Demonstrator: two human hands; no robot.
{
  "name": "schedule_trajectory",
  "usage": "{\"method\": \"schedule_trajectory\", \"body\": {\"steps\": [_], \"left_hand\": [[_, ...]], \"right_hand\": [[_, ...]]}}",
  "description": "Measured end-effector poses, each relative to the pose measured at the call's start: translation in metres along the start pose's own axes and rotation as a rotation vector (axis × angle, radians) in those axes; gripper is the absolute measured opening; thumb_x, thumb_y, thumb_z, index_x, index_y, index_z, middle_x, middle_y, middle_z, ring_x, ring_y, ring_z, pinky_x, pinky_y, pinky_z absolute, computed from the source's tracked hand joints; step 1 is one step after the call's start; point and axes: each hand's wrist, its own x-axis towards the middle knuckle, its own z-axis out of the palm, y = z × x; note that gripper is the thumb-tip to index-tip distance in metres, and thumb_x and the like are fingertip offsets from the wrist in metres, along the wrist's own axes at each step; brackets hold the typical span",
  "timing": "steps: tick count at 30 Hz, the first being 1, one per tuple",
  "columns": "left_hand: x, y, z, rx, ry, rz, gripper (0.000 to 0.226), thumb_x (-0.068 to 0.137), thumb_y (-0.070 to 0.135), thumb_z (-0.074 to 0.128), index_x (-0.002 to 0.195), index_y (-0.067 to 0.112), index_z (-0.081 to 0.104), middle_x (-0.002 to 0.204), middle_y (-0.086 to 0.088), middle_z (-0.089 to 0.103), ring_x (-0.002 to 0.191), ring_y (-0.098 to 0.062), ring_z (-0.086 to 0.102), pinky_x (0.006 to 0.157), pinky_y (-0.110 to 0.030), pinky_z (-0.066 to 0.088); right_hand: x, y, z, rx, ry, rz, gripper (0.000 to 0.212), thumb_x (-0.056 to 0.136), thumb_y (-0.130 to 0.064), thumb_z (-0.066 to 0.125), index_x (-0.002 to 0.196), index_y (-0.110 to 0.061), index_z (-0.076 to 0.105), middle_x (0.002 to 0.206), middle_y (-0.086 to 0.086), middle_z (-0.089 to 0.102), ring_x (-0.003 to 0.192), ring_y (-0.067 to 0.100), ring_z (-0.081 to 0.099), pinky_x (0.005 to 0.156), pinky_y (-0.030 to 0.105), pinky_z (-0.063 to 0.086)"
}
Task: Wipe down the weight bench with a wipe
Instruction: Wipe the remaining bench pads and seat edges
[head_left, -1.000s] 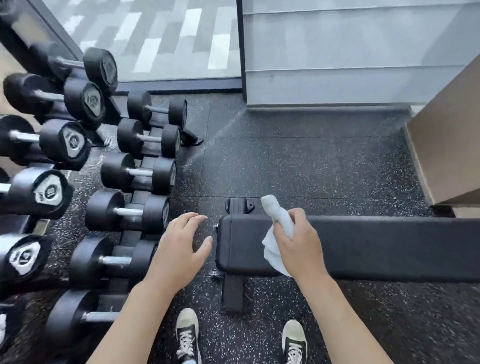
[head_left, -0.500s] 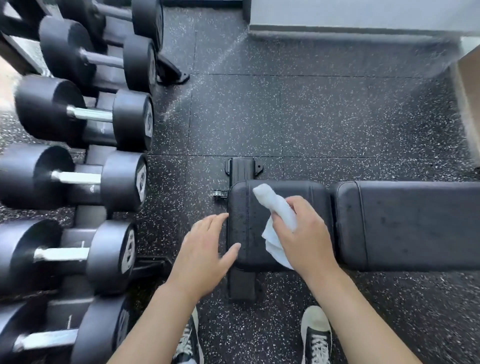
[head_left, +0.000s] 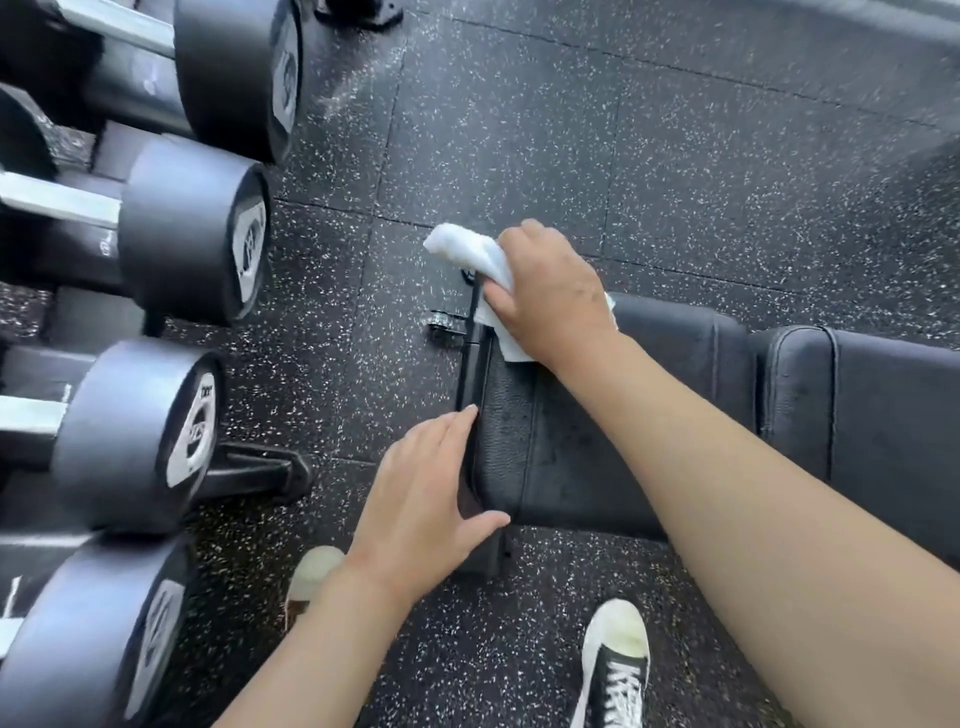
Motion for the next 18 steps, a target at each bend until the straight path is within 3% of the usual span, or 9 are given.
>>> {"method": "schedule_trajectory", "body": {"steps": [5,9,12,15,18], "left_hand": [[-0.010,-0.003,0.021,-0.096,0.062,-0.017,0.107,0.075,0.057,0.086,0.160,0.021,0.033,0.156,0.009,0.044,0.147,-0.010,0.036,0.124,-0.037,0.033],[-0.024,0.003,0.040,-0.205,0.130,-0.096,0.079,0.074,0.048,0.085,0.140,0.016,0.054,0.135,0.007,0.056,0.130,-0.015,0.051,0.111,-0.041,0.046],[-0.031,0.003,0.050,-0.266,0.199,-0.112,0.060,0.079,0.045,0.079,0.129,0.019,0.058,0.119,0.010,0.057,0.116,-0.013,0.055,0.100,-0.038,0.051],[-0.031,-0.001,0.055,-0.268,0.197,-0.091,0.077,0.080,0.047,0.083,0.144,0.017,0.052,0.138,0.008,0.055,0.134,-0.012,0.050,0.116,-0.035,0.042],[-0.028,-0.003,0.053,-0.242,0.178,-0.104,0.095,0.077,0.046,0.088,0.156,0.018,0.043,0.154,0.009,0.047,0.147,-0.003,0.036,0.125,-0.026,0.028]], "right_hand": [[-0.055,-0.011,0.022,-0.063,0.115,-0.160,0.025,0.077,-0.024,0.077,0.085,-0.008,0.060,0.088,0.009,0.055,0.077,0.028,0.052,0.058,0.034,0.039],[-0.127,-0.024,0.030,0.011,0.029,-0.270,0.026,0.082,-0.027,0.077,0.087,-0.007,0.062,0.085,0.009,0.052,0.074,0.028,0.047,0.060,0.040,0.043],[-0.151,-0.027,0.030,0.021,0.017,-0.314,0.025,0.091,-0.029,0.073,0.084,-0.006,0.065,0.080,0.009,0.053,0.069,0.028,0.047,0.057,0.044,0.045],[-0.122,-0.021,0.024,-0.052,0.016,-0.364,0.029,0.091,-0.034,0.069,0.085,-0.007,0.064,0.081,0.010,0.055,0.069,0.028,0.050,0.055,0.041,0.045],[-0.052,-0.007,0.018,-0.150,0.116,-0.216,0.035,0.078,-0.038,0.074,0.092,-0.007,0.064,0.091,0.012,0.061,0.078,0.029,0.057,0.059,0.036,0.046]]}}
